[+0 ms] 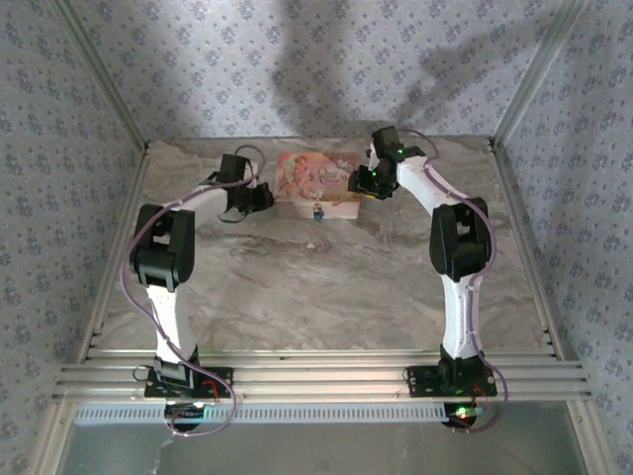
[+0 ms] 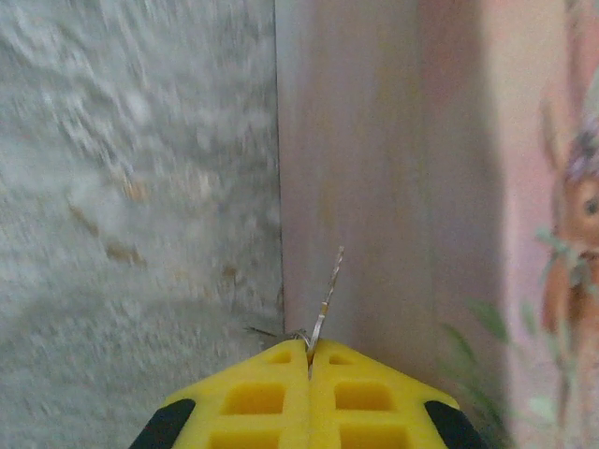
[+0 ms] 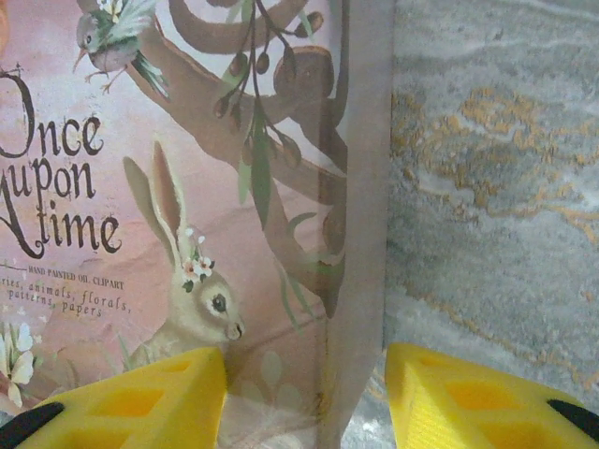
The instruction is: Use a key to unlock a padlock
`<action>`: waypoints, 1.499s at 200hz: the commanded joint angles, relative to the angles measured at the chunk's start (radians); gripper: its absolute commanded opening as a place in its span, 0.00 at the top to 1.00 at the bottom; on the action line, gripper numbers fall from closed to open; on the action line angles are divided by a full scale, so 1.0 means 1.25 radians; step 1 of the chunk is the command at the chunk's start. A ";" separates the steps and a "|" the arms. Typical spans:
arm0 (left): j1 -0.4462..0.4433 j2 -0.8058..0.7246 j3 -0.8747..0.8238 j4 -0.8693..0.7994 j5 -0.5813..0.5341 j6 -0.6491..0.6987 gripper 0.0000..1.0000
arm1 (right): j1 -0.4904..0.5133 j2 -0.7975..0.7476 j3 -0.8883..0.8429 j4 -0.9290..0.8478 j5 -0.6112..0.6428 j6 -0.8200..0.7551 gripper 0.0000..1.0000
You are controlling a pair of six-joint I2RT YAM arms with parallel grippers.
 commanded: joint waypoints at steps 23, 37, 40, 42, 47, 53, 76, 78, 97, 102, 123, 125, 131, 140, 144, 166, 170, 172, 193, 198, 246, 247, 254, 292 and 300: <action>-0.033 -0.109 -0.087 -0.007 0.001 0.024 1.00 | 0.040 -0.063 -0.131 -0.015 0.001 -0.011 0.52; -0.041 -0.136 -0.113 -0.007 -0.003 0.027 1.00 | 0.049 -0.091 -0.175 -0.002 0.013 -0.002 0.52; -0.043 -0.142 -0.119 -0.008 -0.004 0.028 1.00 | 0.052 -0.098 -0.183 -0.001 0.017 -0.001 0.52; -0.044 -0.146 -0.122 -0.008 -0.004 0.029 1.00 | 0.054 -0.102 -0.189 0.001 0.018 0.001 0.53; -0.047 -0.156 -0.131 -0.008 -0.005 0.031 1.00 | 0.057 -0.112 -0.201 0.002 0.024 0.003 0.53; -0.049 -0.168 -0.141 -0.008 -0.005 0.031 1.00 | 0.061 -0.123 -0.215 0.002 0.032 0.005 0.53; -0.058 -0.211 -0.181 -0.010 -0.009 0.035 1.00 | 0.077 -0.173 -0.257 0.000 0.062 0.017 0.52; -0.058 -0.215 -0.185 -0.010 -0.011 0.035 1.00 | 0.078 -0.177 -0.260 -0.001 0.065 0.019 0.52; -0.058 -0.245 -0.223 -0.003 -0.020 0.032 1.00 | 0.087 -0.214 -0.276 -0.016 0.105 0.033 0.44; -0.056 -0.250 -0.237 0.005 -0.017 0.029 1.00 | 0.087 -0.224 -0.276 -0.026 0.117 0.038 0.42; -0.043 -0.267 -0.298 0.046 0.002 -0.003 1.00 | 0.090 -0.276 -0.278 -0.048 0.162 0.055 0.37; -0.041 -0.268 -0.302 0.050 0.004 -0.006 1.00 | 0.090 -0.282 -0.279 -0.049 0.168 0.056 0.37; -0.039 -0.275 -0.320 0.058 0.006 -0.012 1.00 | 0.092 -0.300 -0.283 -0.052 0.178 0.059 0.36; -0.036 -0.291 -0.346 0.071 0.004 -0.019 1.00 | 0.094 -0.325 -0.292 -0.054 0.188 0.064 0.35; -0.035 -0.298 -0.357 0.076 0.001 -0.021 1.00 | 0.095 -0.337 -0.296 -0.050 0.188 0.065 0.35; -0.031 -0.346 -0.410 0.090 -0.008 -0.025 1.00 | 0.116 -0.393 -0.332 -0.033 0.190 0.075 0.35; -0.030 -0.355 -0.417 0.091 -0.006 -0.024 1.00 | 0.124 -0.400 -0.338 -0.030 0.199 0.079 0.35; -0.030 -0.361 -0.422 0.093 -0.005 -0.023 1.00 | 0.129 -0.404 -0.342 -0.029 0.203 0.080 0.35; -0.030 -0.431 -0.485 0.126 0.003 -0.012 1.00 | 0.197 -0.440 -0.381 -0.012 0.274 0.120 0.35; -0.031 -0.453 -0.505 0.143 0.004 -0.011 1.00 | 0.218 -0.445 -0.394 0.000 0.286 0.133 0.35; -0.044 -0.699 -0.673 0.202 0.002 -0.003 1.00 | 0.371 -0.394 -0.457 0.155 0.358 0.239 0.39; -0.045 -0.704 -0.674 0.201 0.002 -0.002 1.00 | 0.373 -0.390 -0.456 0.156 0.361 0.241 0.40; -0.055 -0.729 -0.685 0.189 0.005 0.000 1.00 | 0.387 -0.370 -0.448 0.163 0.380 0.251 0.42; -0.084 -0.746 -0.712 0.212 0.176 -0.018 1.00 | 0.431 -0.274 -0.401 0.209 0.484 0.279 0.49; -0.091 -0.747 -0.724 0.236 0.193 -0.026 1.00 | 0.434 -0.256 -0.392 0.217 0.500 0.277 0.49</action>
